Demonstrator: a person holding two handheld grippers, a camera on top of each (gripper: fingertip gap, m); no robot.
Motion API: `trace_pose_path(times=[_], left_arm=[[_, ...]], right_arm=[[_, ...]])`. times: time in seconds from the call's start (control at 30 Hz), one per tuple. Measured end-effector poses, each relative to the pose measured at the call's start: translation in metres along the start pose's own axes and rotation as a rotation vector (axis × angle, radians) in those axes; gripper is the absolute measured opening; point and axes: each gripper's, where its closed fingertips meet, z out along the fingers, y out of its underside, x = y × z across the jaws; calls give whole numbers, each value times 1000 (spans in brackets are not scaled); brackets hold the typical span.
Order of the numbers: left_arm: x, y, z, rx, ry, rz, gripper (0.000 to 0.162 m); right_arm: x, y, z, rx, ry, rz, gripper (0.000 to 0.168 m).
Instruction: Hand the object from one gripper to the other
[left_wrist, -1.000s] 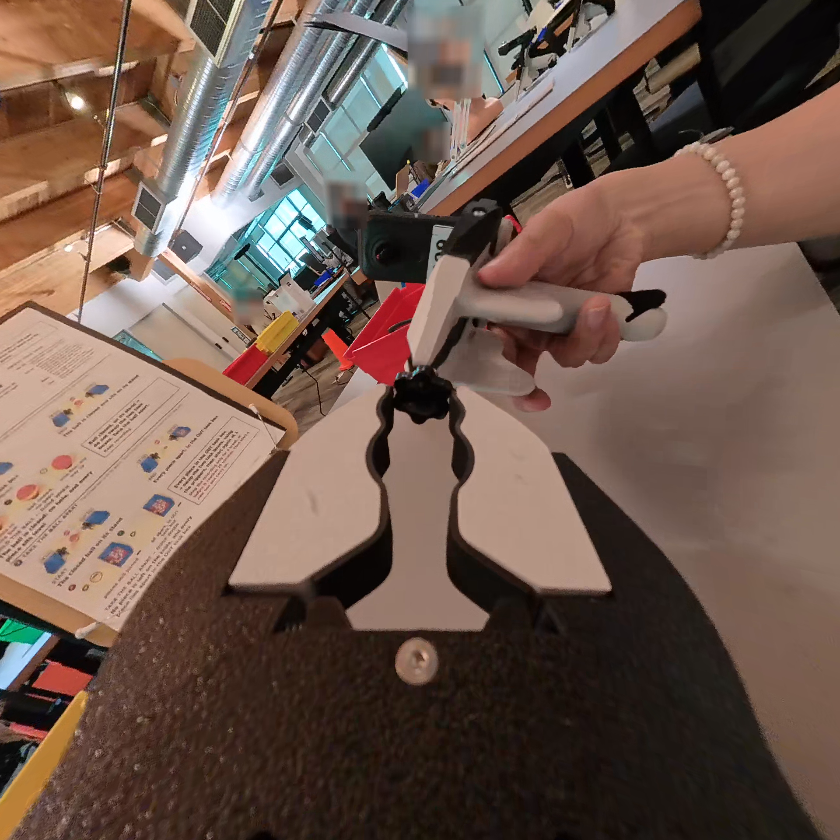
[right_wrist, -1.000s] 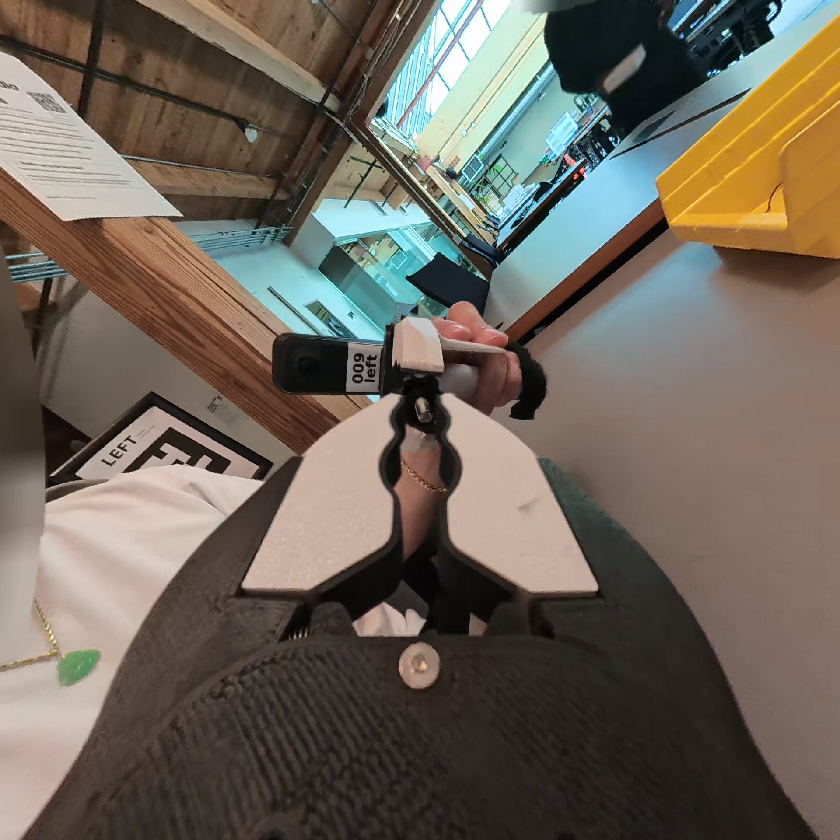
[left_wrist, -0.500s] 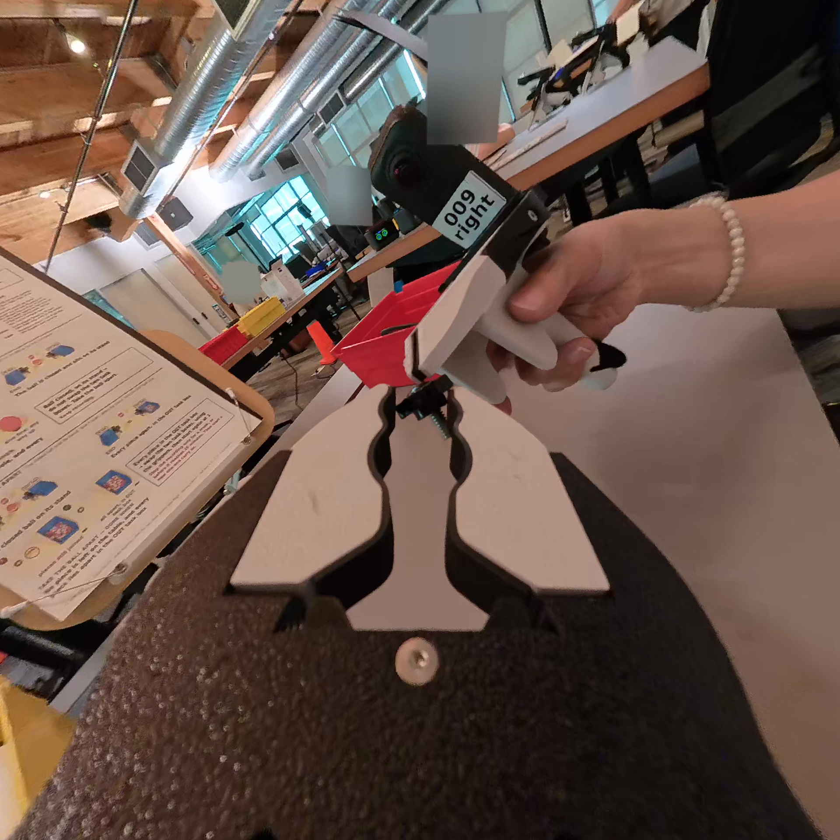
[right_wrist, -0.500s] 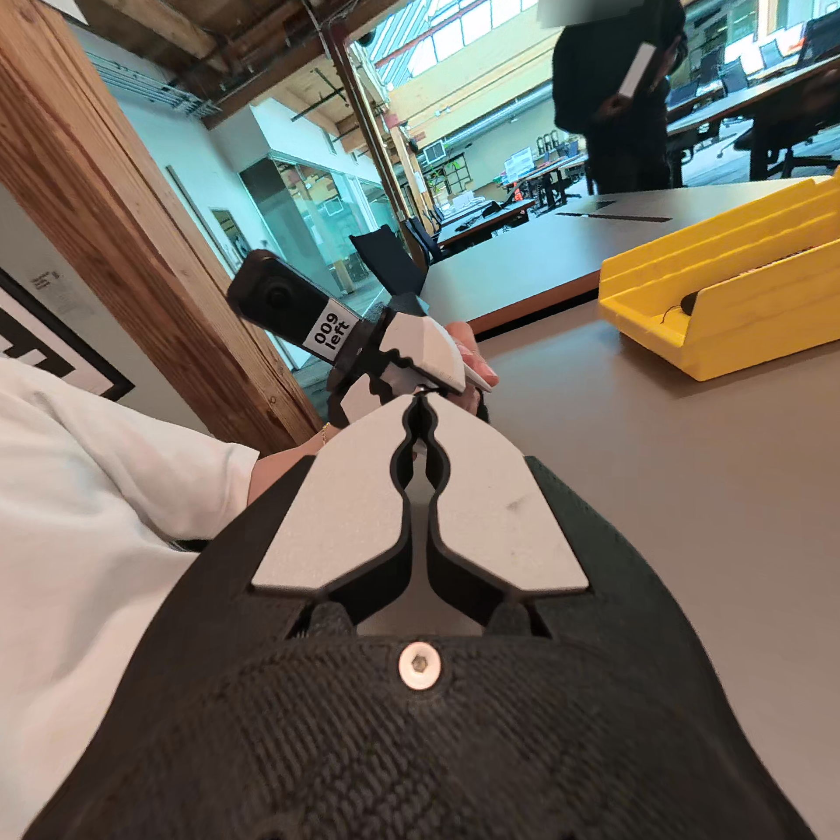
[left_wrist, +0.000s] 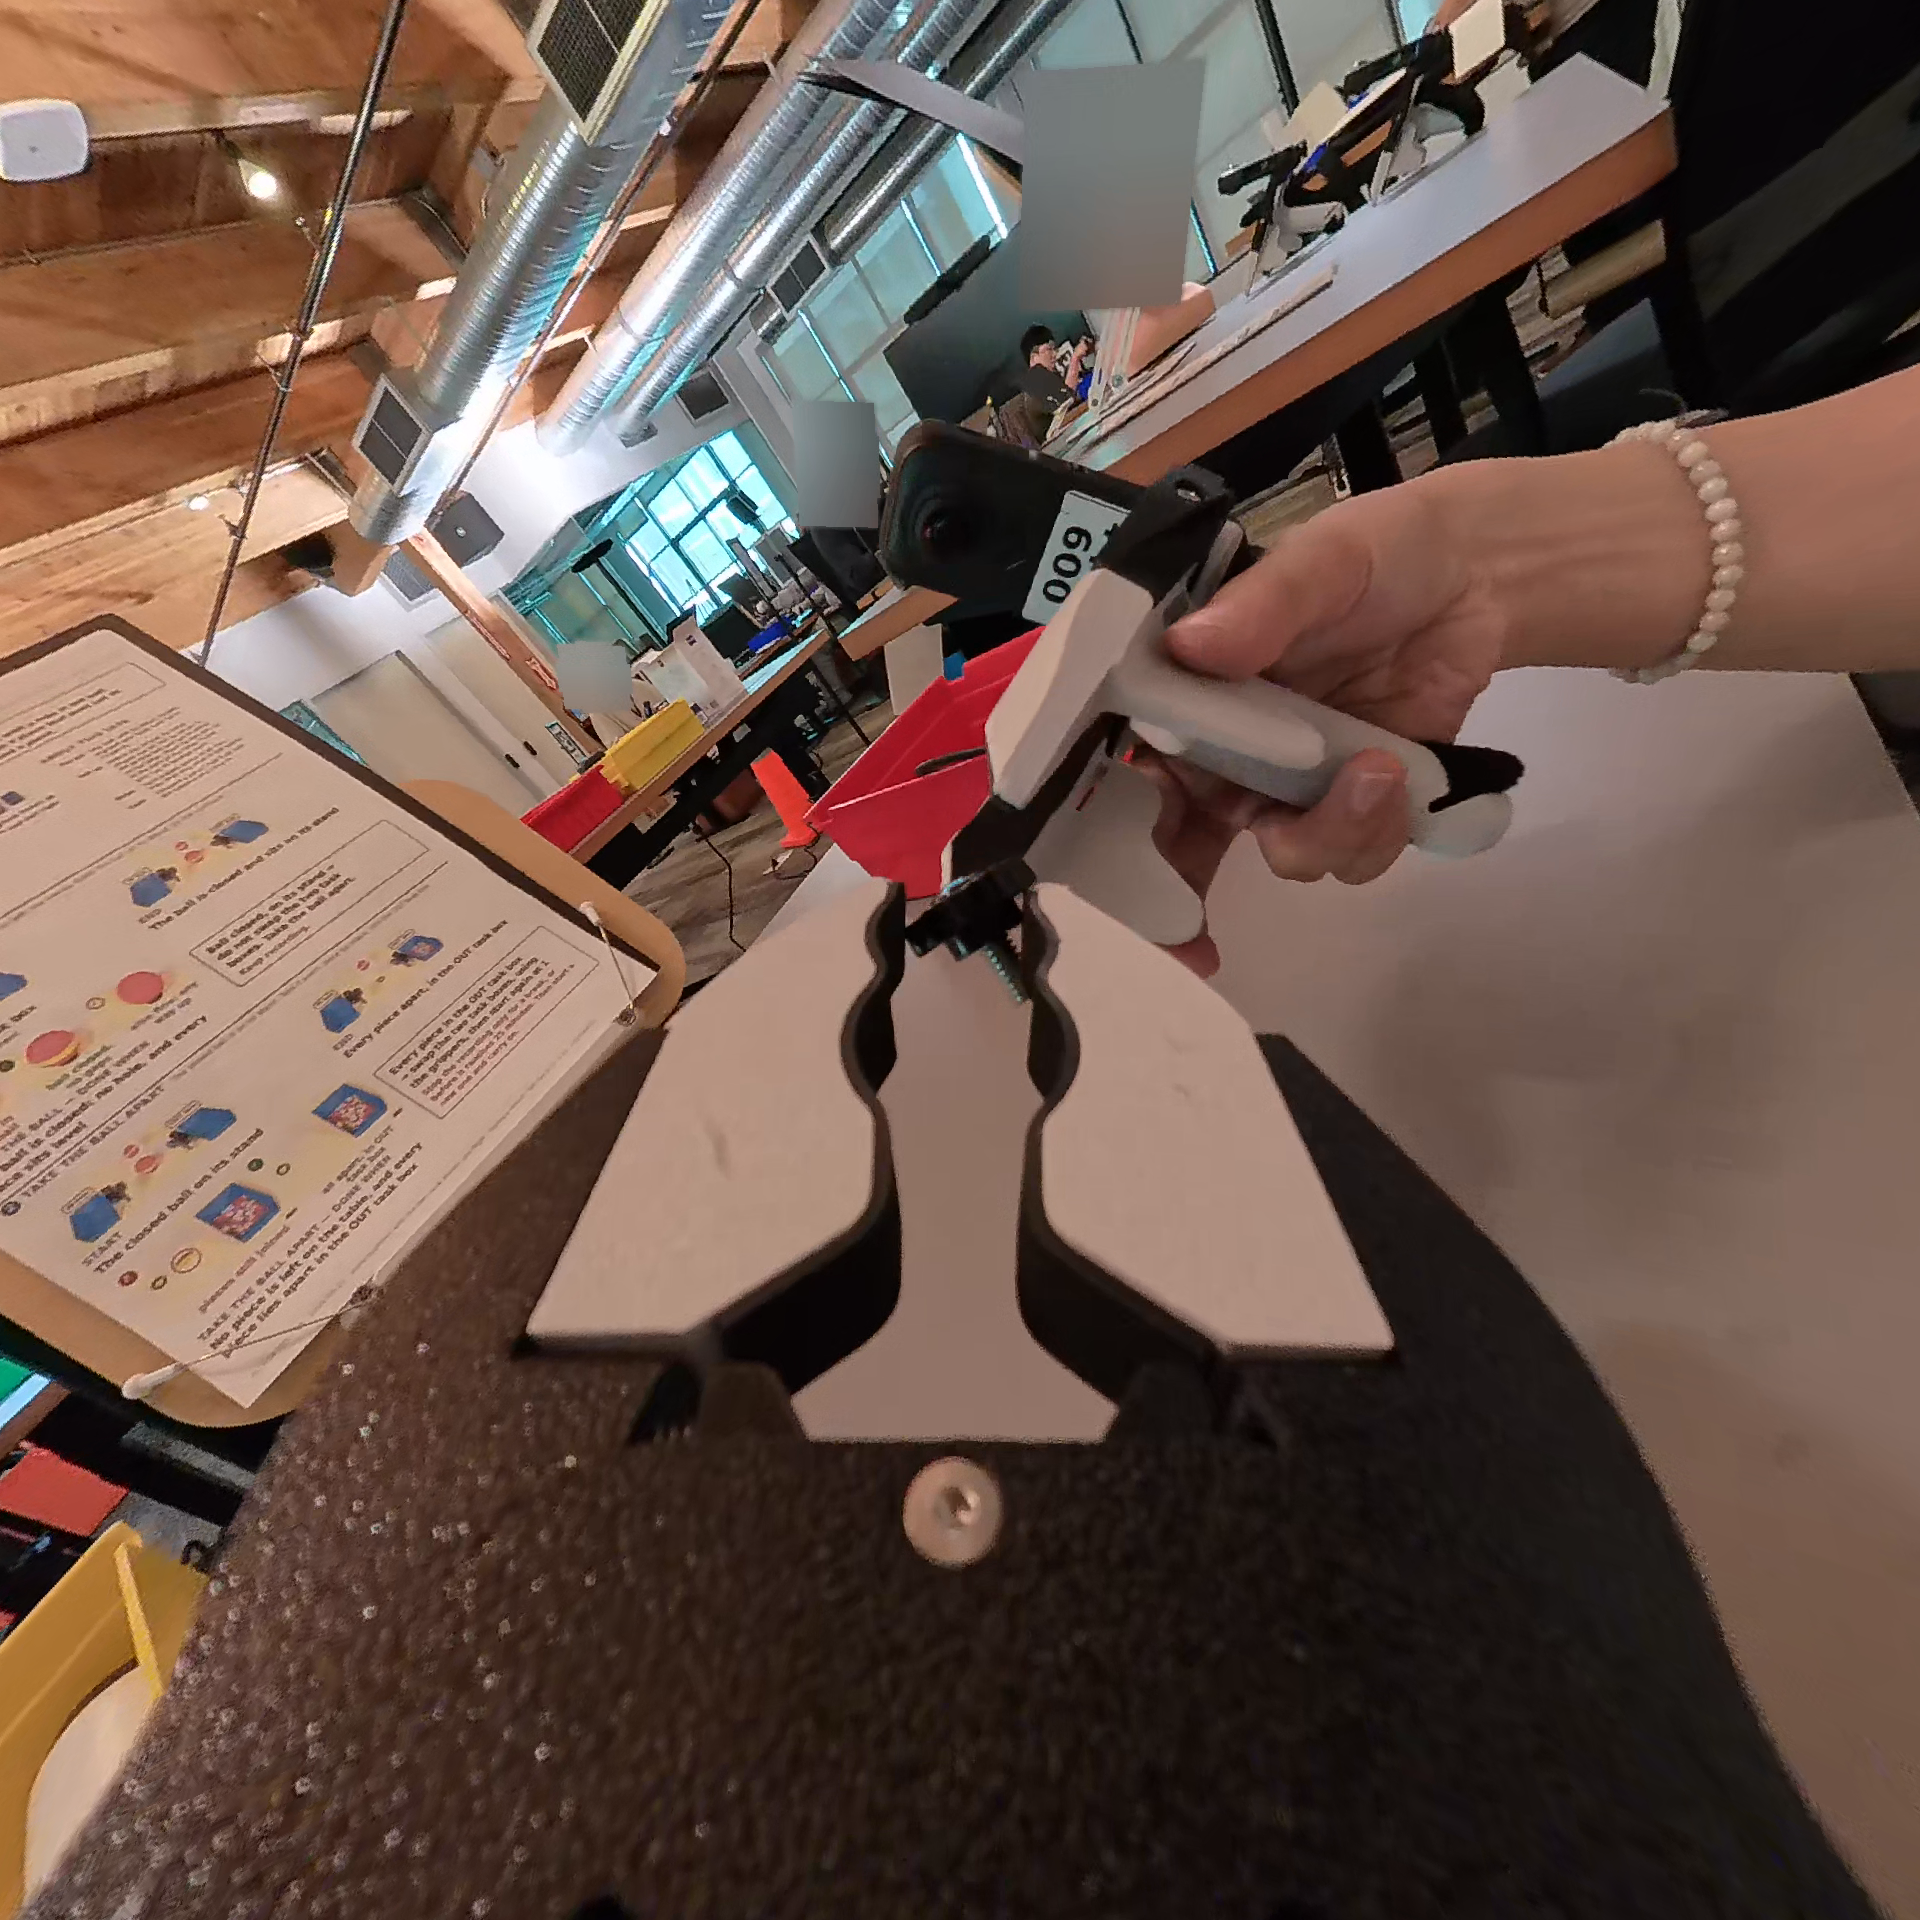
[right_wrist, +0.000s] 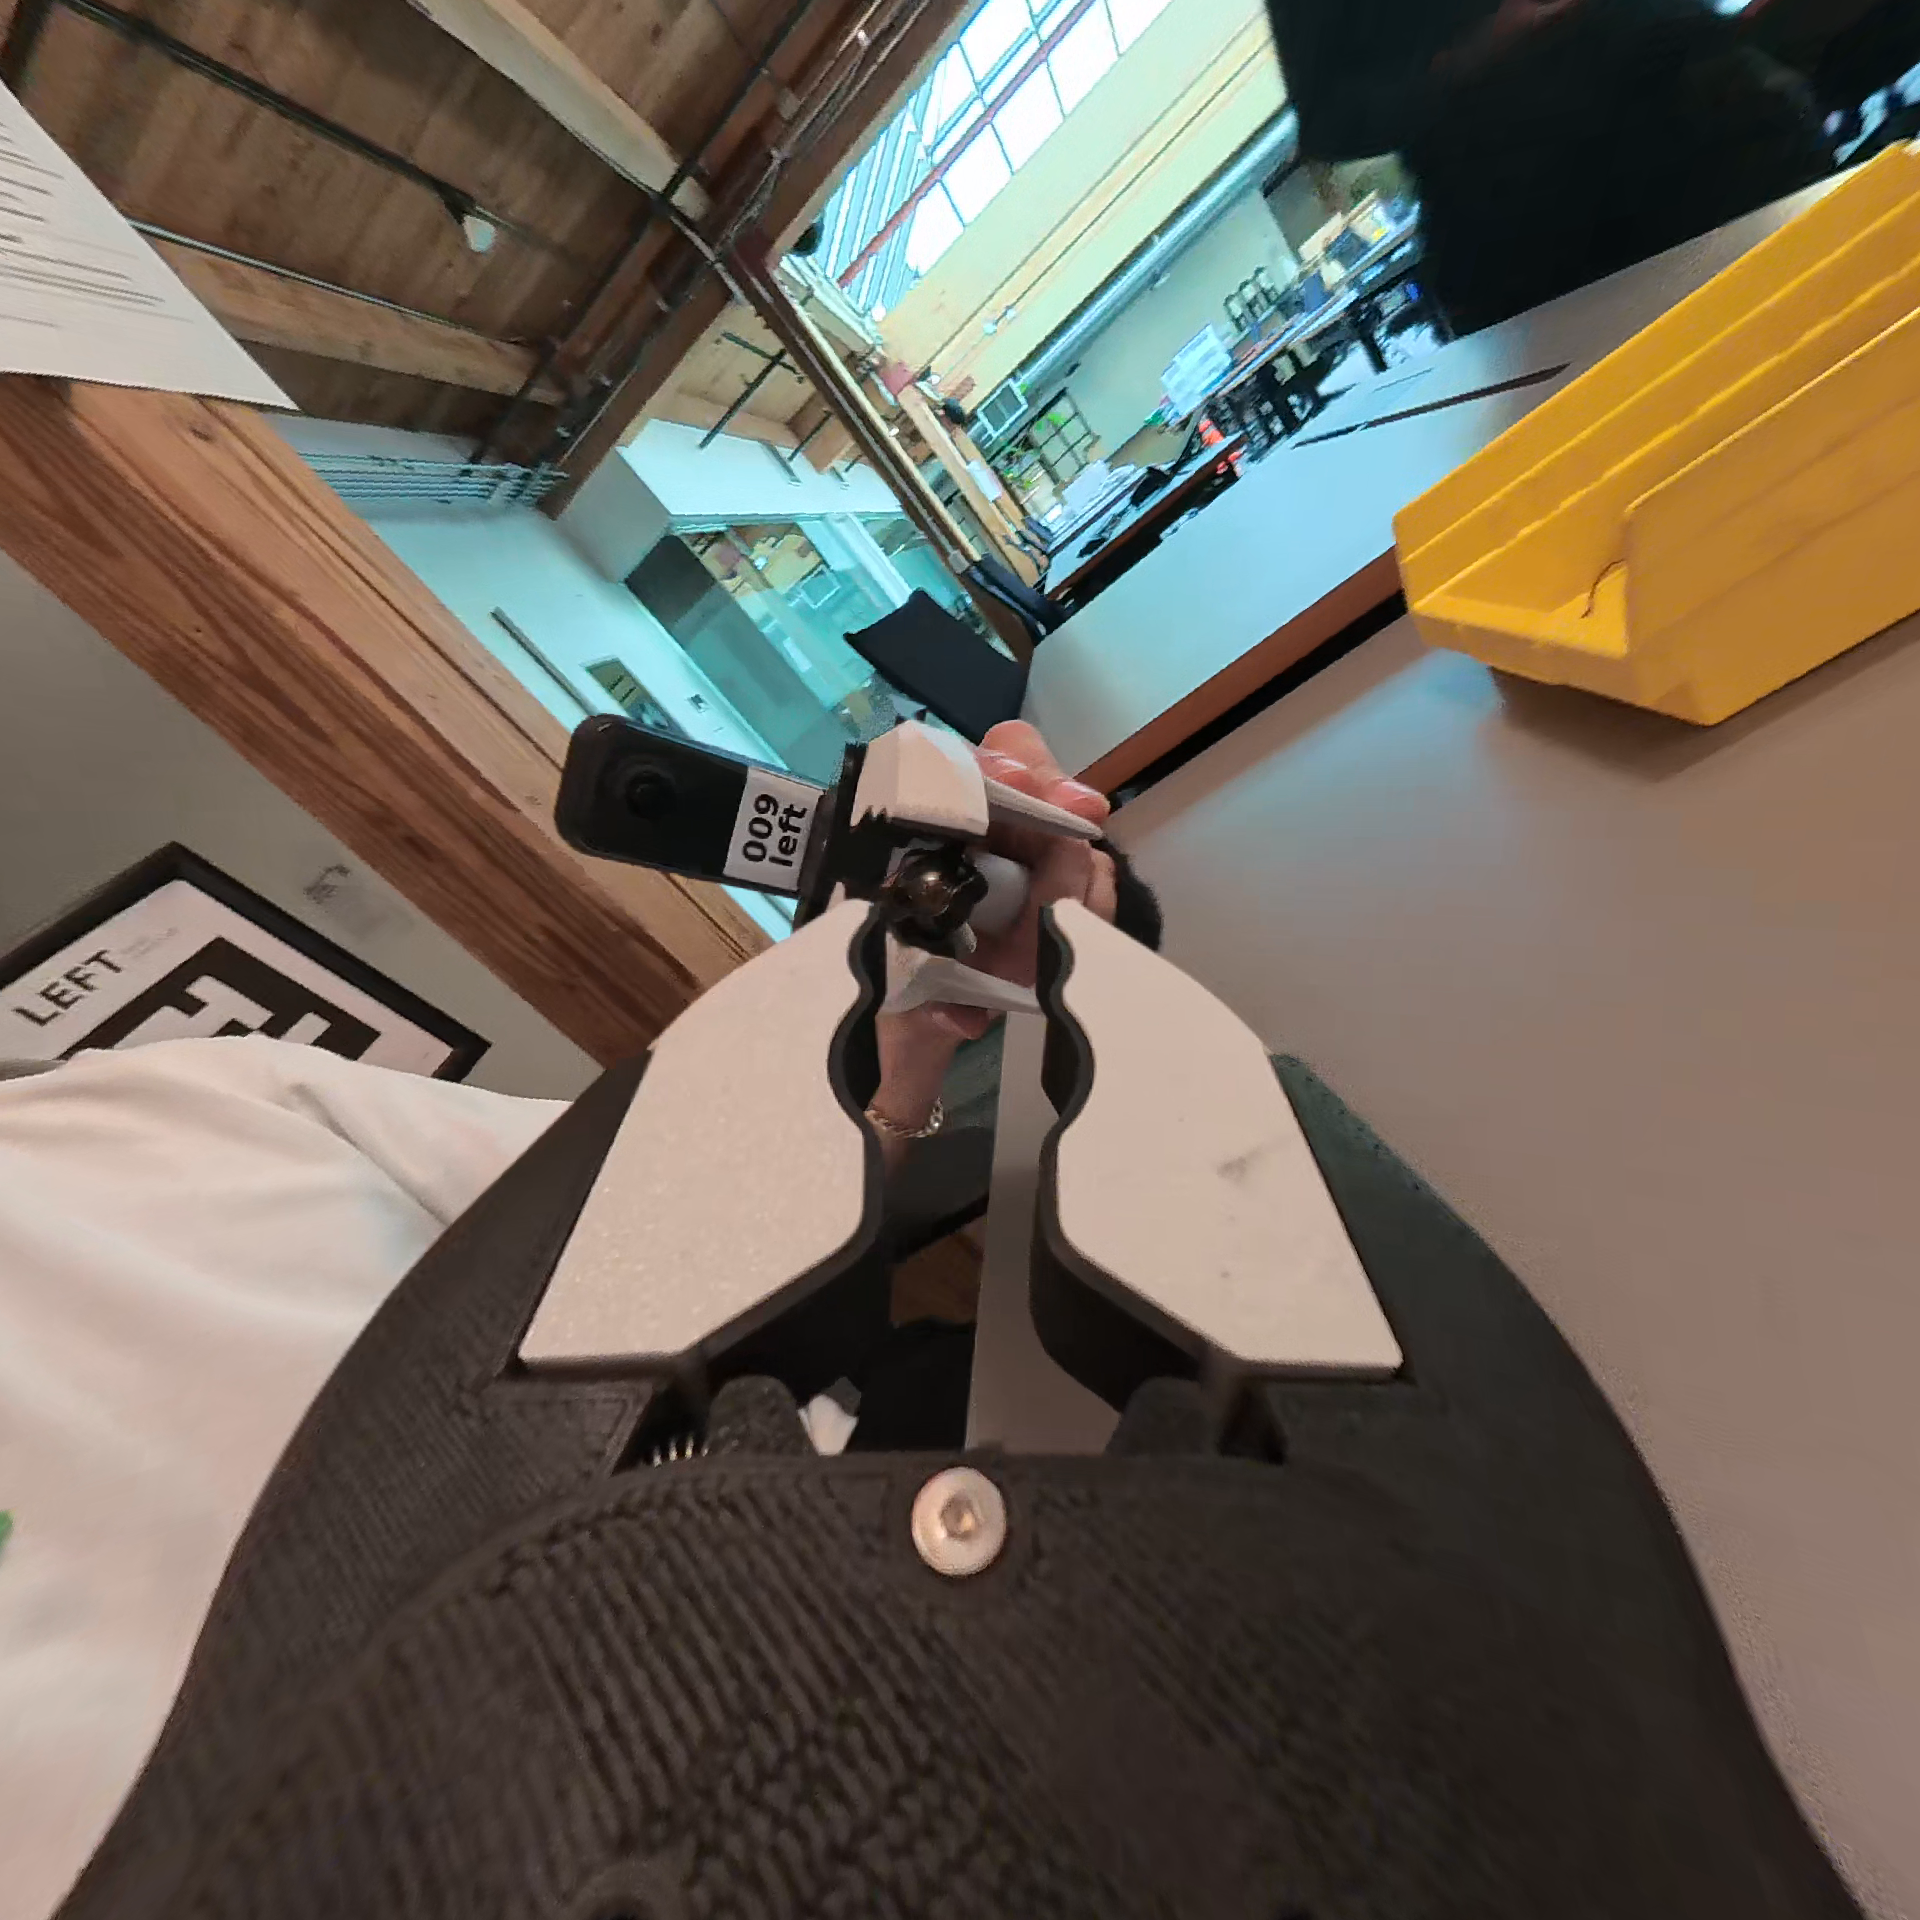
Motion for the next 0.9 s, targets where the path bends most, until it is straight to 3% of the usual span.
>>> trace_pose_path(times=[0.23, 0.43, 0.8, 0.9], left_arm=[[4, 0, 2, -21, 2, 44, 20], [8, 2, 7, -103, -10, 160, 20], [11, 20, 15, -231, -39, 308, 20], [13, 22, 18, -274, -53, 377, 20]], right_arm=[[0, 5, 2, -27, 18, -40, 35], [6, 11, 3, -101, 154, -206, 43], [10, 21, 6, -174, 215, -276, 40], [18, 23, 5, -189, 269, -310, 25]])
